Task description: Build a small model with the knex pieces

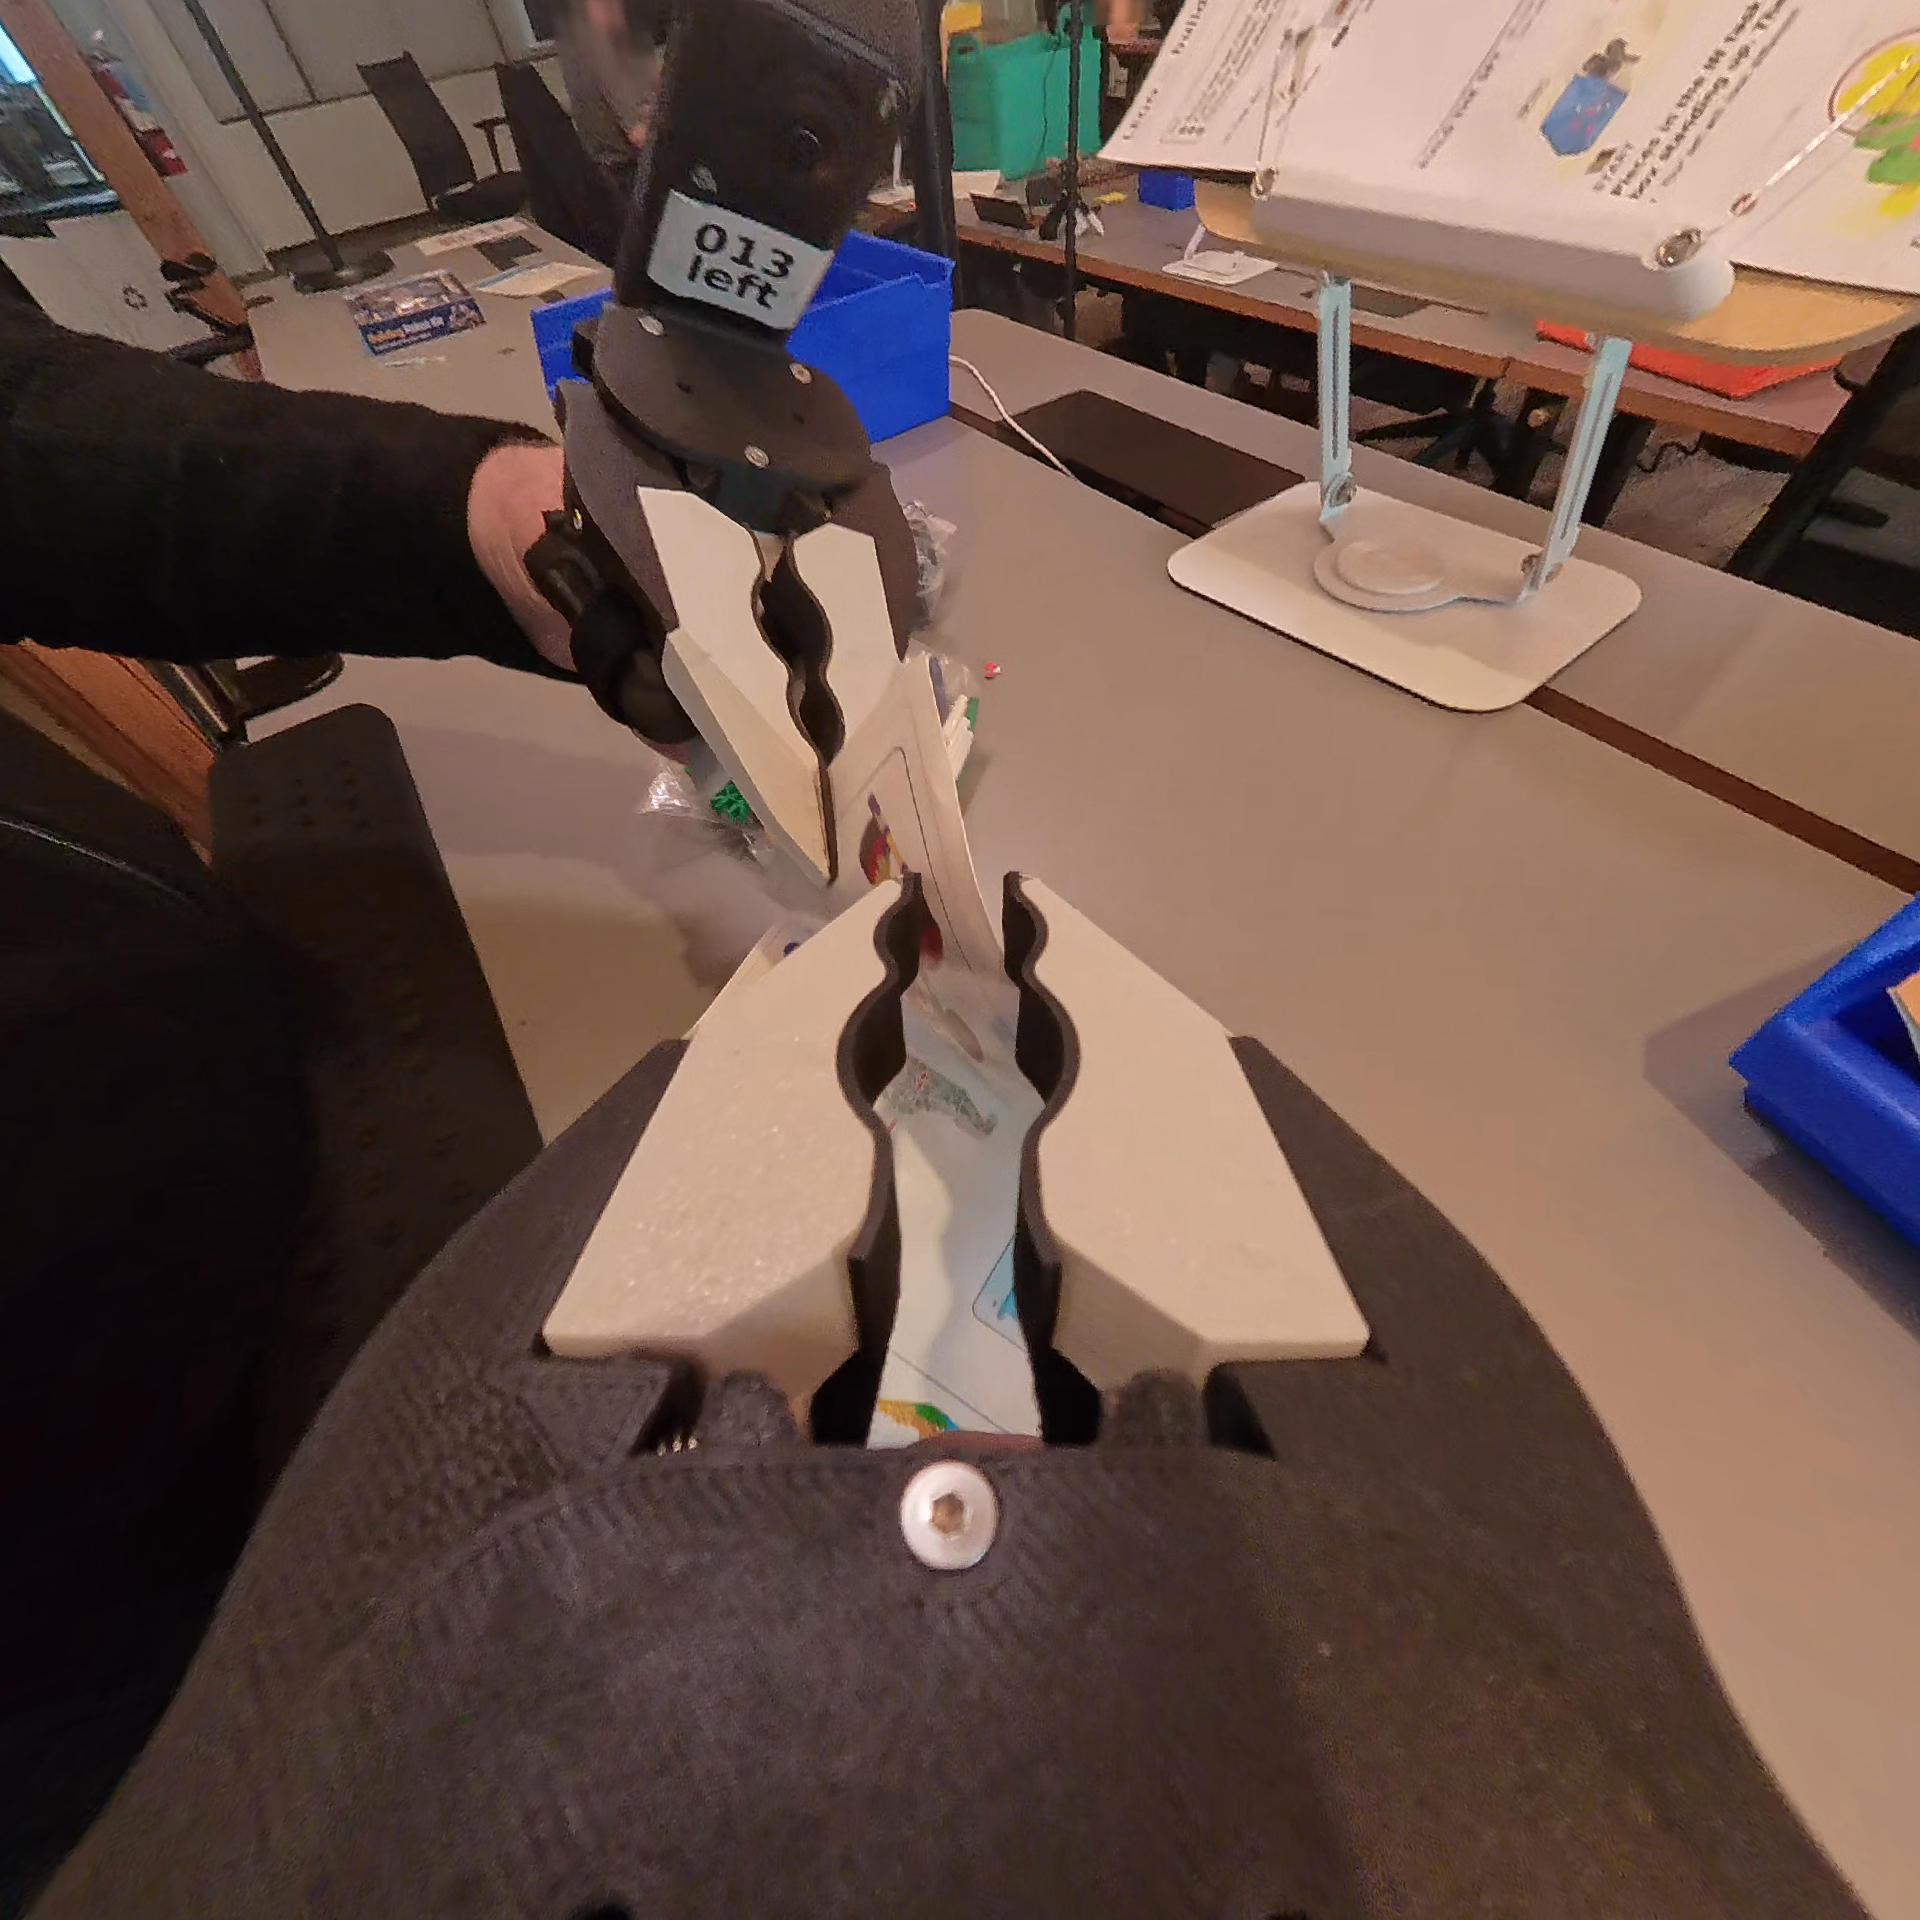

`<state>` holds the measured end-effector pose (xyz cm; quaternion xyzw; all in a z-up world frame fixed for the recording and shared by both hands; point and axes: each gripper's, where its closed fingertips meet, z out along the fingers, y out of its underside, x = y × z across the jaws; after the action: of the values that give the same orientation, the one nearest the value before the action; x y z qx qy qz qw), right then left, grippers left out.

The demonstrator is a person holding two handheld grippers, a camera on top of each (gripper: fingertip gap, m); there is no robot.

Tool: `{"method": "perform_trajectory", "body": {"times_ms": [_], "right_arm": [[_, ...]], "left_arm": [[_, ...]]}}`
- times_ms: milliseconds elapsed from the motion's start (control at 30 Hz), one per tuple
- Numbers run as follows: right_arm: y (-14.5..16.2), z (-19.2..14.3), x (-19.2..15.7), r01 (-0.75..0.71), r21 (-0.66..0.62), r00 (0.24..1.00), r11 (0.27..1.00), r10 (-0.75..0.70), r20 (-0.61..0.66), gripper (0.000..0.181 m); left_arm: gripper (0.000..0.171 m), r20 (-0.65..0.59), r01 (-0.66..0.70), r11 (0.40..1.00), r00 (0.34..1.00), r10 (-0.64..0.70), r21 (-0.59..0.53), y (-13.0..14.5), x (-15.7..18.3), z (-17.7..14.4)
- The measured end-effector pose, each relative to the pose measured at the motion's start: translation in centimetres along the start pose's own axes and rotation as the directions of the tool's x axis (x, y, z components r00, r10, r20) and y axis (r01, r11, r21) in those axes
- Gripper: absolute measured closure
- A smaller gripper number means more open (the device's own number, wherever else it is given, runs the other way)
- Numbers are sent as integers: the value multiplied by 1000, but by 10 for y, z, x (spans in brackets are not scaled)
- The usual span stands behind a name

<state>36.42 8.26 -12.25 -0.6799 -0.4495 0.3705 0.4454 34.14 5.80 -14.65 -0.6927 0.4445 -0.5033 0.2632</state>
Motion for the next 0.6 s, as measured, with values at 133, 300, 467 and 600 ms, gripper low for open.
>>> {"method": "perform_trajectory", "body": {"times_ms": [133,300,467,600], "right_arm": [[-5,-2,-11,-30,22,996,999,28,79,179],[-21,-19,-32,-111,151,957,982,65,283,181],[-31,-32,-42,-133,224,910,965,29,414,181],[-36,-36,-51,-111,247,878,963,-21,478,181]], "left_arm": [[171,-32,-18,1000,999,18,-9,3,13,2],[164,-167,-29,998,985,38,56,-14,41,-10],[156,-295,-16,994,954,48,112,-40,63,-23],[156,-364,15,989,931,40,149,-61,72,-30]]}}
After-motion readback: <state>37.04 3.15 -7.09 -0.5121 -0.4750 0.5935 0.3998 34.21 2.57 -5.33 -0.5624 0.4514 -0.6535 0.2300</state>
